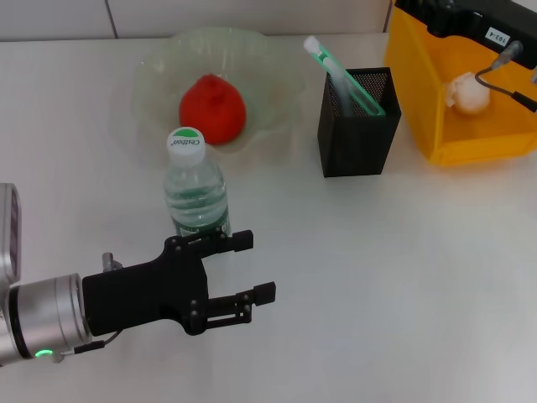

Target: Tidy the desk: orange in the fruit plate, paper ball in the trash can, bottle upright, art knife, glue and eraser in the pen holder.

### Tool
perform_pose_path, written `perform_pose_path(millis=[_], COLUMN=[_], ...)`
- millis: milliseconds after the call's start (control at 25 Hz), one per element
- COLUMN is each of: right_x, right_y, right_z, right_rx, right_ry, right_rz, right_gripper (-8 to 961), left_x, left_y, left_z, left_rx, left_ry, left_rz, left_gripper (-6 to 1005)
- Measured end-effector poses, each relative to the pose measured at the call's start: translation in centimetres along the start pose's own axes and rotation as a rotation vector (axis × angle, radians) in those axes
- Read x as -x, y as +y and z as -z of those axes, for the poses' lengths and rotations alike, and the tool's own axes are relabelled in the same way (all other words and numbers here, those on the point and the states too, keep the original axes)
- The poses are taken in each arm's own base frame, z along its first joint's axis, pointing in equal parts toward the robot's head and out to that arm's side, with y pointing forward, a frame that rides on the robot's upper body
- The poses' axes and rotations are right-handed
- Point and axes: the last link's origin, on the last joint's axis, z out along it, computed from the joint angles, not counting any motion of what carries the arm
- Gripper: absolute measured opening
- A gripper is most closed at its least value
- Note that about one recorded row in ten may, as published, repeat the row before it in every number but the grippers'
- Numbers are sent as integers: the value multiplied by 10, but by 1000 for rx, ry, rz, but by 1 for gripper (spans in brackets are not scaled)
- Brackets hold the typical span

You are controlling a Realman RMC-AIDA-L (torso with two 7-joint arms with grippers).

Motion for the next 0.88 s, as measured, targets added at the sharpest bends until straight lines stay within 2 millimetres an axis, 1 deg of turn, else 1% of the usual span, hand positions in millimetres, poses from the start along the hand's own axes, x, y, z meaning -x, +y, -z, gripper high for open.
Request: perform_pose_path(millis=[200, 360, 480, 680, 760, 800, 840, 880], right_x=[0, 1, 2, 8, 14, 24, 24, 30], right_y=[-1, -1, -2, -3, -1, 3, 3, 6], right_z=[1, 1, 0, -6, -8, -9, -9, -6], right_rx=[-7, -6, -7, 11, 28, 63, 63, 92], right_ry=[-6, -5, 6, 75, 104, 108, 108, 103], right_rz=[-3, -1, 4, 31, 35, 32, 32, 25], right_gripper=[440, 438, 458, 491, 505, 511, 518, 524], left_x=[0, 1, 1, 1, 0, 0, 0, 0], left_y=[0, 0, 0, 0, 0, 0, 1, 1], left_z=[0, 1, 1, 0, 0, 0, 0, 0], left_rx=[-1, -2, -2, -1, 0, 0, 1, 3], left_ry=[0, 0, 0, -1, -1, -1, 0, 2], left_rz=[1, 2, 2, 1, 1, 1, 1, 1], left_gripper=[781, 781, 781, 781, 781, 781, 781, 781])
